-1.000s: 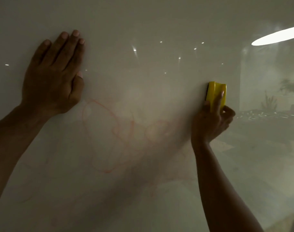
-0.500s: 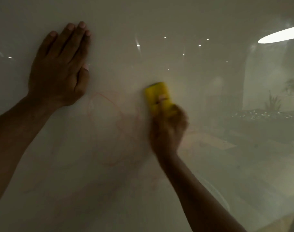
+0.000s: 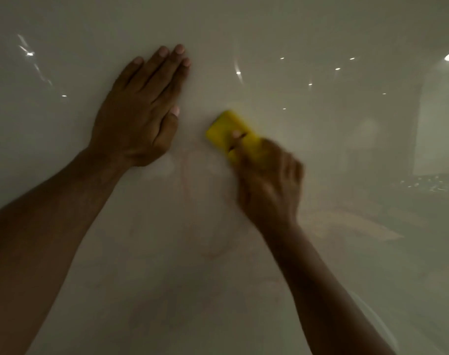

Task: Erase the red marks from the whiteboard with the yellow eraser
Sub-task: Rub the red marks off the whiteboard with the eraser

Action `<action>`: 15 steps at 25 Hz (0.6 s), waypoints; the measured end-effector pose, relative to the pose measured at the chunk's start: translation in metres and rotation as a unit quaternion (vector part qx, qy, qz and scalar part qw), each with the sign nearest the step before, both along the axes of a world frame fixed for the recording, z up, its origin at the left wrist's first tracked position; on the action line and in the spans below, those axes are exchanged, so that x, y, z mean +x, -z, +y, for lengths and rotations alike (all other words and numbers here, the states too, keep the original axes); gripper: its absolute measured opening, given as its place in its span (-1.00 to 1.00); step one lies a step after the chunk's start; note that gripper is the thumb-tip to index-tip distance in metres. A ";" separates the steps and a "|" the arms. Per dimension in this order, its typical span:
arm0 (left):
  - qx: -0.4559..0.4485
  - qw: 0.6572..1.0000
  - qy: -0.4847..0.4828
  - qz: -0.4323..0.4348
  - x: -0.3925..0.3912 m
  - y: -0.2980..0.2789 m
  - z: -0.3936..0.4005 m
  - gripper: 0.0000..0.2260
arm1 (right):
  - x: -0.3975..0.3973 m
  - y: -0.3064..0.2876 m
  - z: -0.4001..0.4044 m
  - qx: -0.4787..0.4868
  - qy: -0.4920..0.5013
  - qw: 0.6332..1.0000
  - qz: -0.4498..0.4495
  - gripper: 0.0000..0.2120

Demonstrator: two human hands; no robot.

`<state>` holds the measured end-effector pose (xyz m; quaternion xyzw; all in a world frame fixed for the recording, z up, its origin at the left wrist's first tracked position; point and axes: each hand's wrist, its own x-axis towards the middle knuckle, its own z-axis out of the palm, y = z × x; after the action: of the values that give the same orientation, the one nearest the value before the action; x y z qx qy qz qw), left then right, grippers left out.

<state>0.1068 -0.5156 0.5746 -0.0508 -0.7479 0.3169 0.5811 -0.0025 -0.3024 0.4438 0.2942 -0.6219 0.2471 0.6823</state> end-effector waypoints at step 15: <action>0.059 0.998 -0.002 0.037 0.030 0.004 -0.029 -0.43 | 0.026 0.006 -0.047 0.033 -0.028 0.997 0.056 -0.59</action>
<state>0.1369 -0.5446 0.5709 -0.0031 -0.7437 0.2748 0.6095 0.0238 -0.3491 0.4376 0.3476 -0.5818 0.2285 0.6989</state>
